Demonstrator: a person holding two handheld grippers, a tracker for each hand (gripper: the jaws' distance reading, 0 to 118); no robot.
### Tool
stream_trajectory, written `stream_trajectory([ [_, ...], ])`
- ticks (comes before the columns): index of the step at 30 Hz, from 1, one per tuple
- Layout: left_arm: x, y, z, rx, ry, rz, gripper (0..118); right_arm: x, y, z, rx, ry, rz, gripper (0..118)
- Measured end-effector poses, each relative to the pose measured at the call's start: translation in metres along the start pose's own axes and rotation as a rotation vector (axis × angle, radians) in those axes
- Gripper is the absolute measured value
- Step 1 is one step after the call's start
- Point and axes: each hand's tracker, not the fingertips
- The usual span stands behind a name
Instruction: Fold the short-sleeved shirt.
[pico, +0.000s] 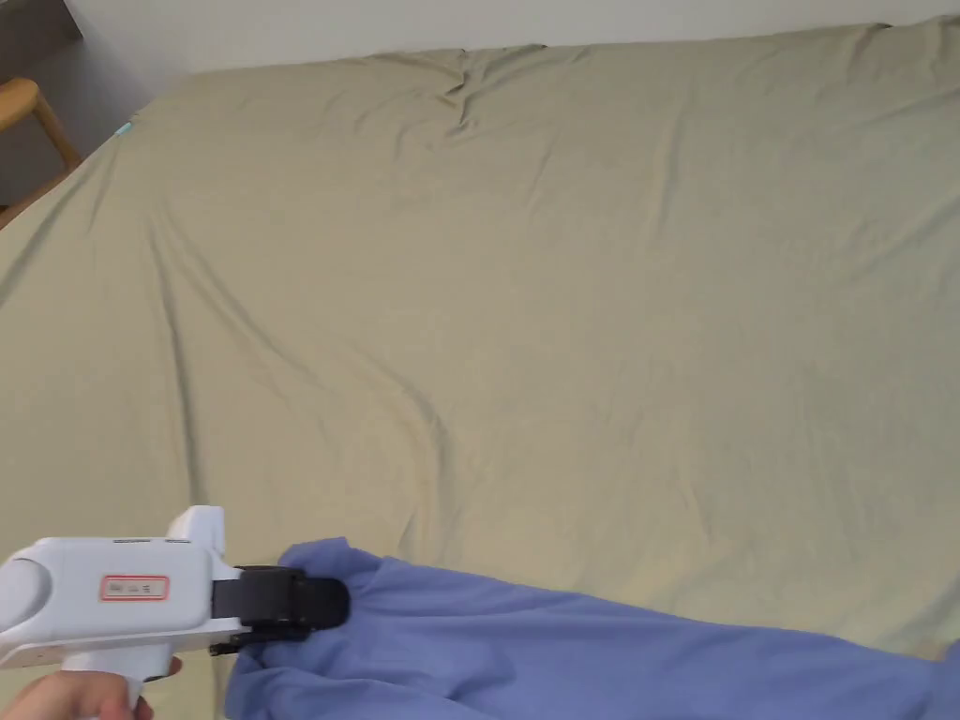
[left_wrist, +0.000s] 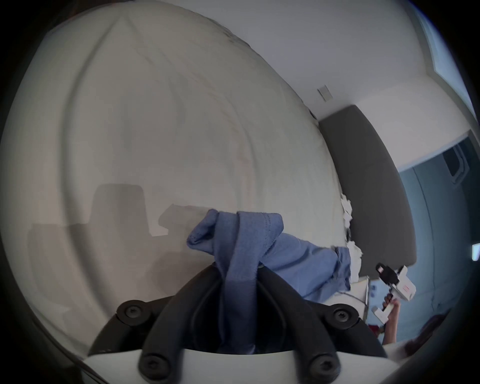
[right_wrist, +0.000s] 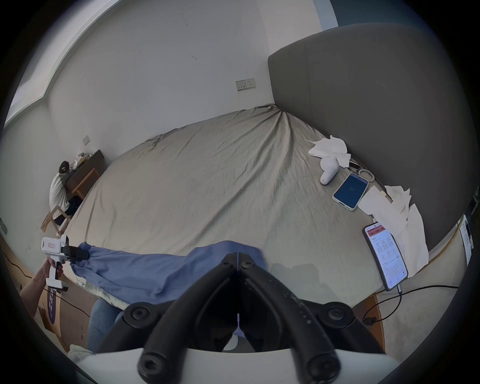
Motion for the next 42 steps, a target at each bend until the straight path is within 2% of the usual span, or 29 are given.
stream_trajectory([
  [5,-0.026,0.005,0.071,0.086,0.21,0.019,8,-0.005,0.003,-0.005,-0.002,0.007,0.001,1],
  [8,-0.01,-0.008,0.092,0.128,0.367,0.042,8,-0.006,-0.001,-0.012,-0.006,0.015,-0.004,1],
  [11,0.049,-0.03,0.082,0.085,0.412,-0.113,8,-0.012,-0.004,-0.017,-0.014,0.033,-0.014,1],
  [12,0.075,-0.039,0.066,0.068,0.41,-0.137,8,-0.014,-0.004,-0.018,-0.015,0.038,-0.014,1],
  [14,0.113,-0.056,0.039,0.065,0.301,-0.231,8,-0.016,-0.004,-0.018,-0.015,0.048,-0.011,1],
  [18,0.173,-0.078,-0.042,0.012,0.155,-0.259,8,-0.022,-0.006,-0.012,-0.013,0.054,0.003,1],
  [21,0.189,-0.085,-0.102,-0.06,0.048,-0.187,8,-0.017,-0.007,-0.004,-0.006,0.044,0.012,1],
  [26,0.201,-0.087,-0.141,-0.063,0.101,-0.215,7,-0.01,-0.009,0.007,-0.008,0.025,0.014,1],
  [27,0.197,-0.085,-0.143,-0.06,0.104,-0.207,12,-0.01,-0.01,0.008,-0.008,0.018,0.015,1],
  [28,0.184,-0.08,-0.143,-0.07,0.086,-0.194,26,-0.008,-0.011,0.008,-0.009,0.018,0.013,1],
  [29,0.178,-0.077,-0.144,-0.099,0.054,-0.174,59,-0.008,-0.011,0.007,-0.009,0.021,0.008,1],
  [31,0.171,-0.072,-0.134,-0.12,-0.08,-0.118,99,-0.007,-0.014,0.006,-0.013,0.021,-0.001,1],
  [32,0.166,-0.074,-0.118,-0.109,-0.098,-0.104,110,-0.008,-0.015,0.004,-0.015,0.02,-0.004,1],
  [34,0.166,-0.071,-0.091,-0.043,-0.099,-0.127,111,-0.01,-0.016,0.002,-0.02,0.024,-0.009,1],
  [36,0.163,-0.076,-0.057,0.031,-0.084,-0.159,111,-0.011,-0.018,0.0,-0.026,0.028,-0.007,1],
  [38,0.151,-0.074,-0.038,0.065,-0.031,-0.125,107,-0.01,-0.02,-0.003,-0.03,0.032,-0.006,1],
  [39,0.145,-0.072,-0.034,0.066,-0.023,-0.11,91,-0.01,-0.021,-0.004,-0.032,0.034,-0.008,1],
  [40,0.139,-0.075,-0.033,0.064,-0.022,-0.109,54,-0.01,-0.021,-0.006,-0.033,0.036,-0.01,1],
  [41,0.135,-0.075,-0.038,0.066,-0.007,-0.099,1,-0.01,-0.02,-0.007,-0.034,0.038,-0.013,1],
  [42,0.131,-0.077,-0.041,0.067,0.023,-0.091,3,-0.01,-0.021,-0.008,-0.036,0.041,-0.016,1],
])
